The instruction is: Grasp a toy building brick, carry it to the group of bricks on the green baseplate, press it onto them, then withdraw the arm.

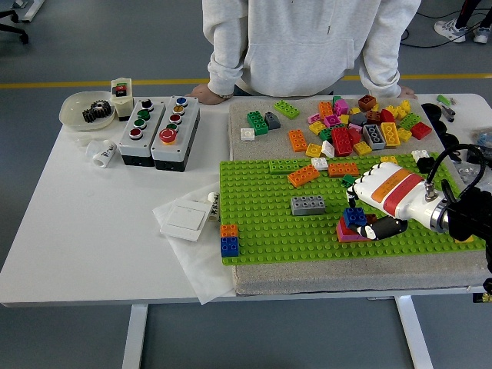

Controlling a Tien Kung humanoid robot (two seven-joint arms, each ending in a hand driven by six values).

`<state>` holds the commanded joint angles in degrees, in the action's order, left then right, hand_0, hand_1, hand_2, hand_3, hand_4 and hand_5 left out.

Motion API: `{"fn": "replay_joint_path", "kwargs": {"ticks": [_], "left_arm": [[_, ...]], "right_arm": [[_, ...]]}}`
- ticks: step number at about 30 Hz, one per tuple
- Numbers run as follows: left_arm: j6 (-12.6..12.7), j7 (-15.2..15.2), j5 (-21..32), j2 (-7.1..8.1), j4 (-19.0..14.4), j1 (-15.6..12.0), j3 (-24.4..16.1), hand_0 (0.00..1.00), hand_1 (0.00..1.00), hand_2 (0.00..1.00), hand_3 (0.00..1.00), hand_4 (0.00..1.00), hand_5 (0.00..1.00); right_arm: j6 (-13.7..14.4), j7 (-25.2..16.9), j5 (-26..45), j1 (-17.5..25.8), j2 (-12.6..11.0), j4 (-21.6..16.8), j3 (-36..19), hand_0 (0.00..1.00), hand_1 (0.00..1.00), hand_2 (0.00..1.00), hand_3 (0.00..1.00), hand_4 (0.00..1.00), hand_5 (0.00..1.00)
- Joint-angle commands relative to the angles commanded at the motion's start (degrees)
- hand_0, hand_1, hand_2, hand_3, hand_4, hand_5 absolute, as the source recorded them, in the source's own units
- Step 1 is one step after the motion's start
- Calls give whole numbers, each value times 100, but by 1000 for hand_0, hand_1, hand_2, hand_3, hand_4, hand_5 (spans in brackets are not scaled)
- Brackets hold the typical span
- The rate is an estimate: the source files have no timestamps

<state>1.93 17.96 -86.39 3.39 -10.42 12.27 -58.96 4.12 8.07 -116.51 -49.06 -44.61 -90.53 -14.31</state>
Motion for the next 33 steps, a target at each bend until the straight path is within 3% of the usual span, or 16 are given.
{"fn": "replay_joint_path", "kwargs": {"ticks": [33], "left_arm": [[-19,19,8,10,-9,16,10,771,758,789,594,621,616]], "right_arm": [[55,-16,98,52,124,199,-8,639,626,611,494,728,436]]}}
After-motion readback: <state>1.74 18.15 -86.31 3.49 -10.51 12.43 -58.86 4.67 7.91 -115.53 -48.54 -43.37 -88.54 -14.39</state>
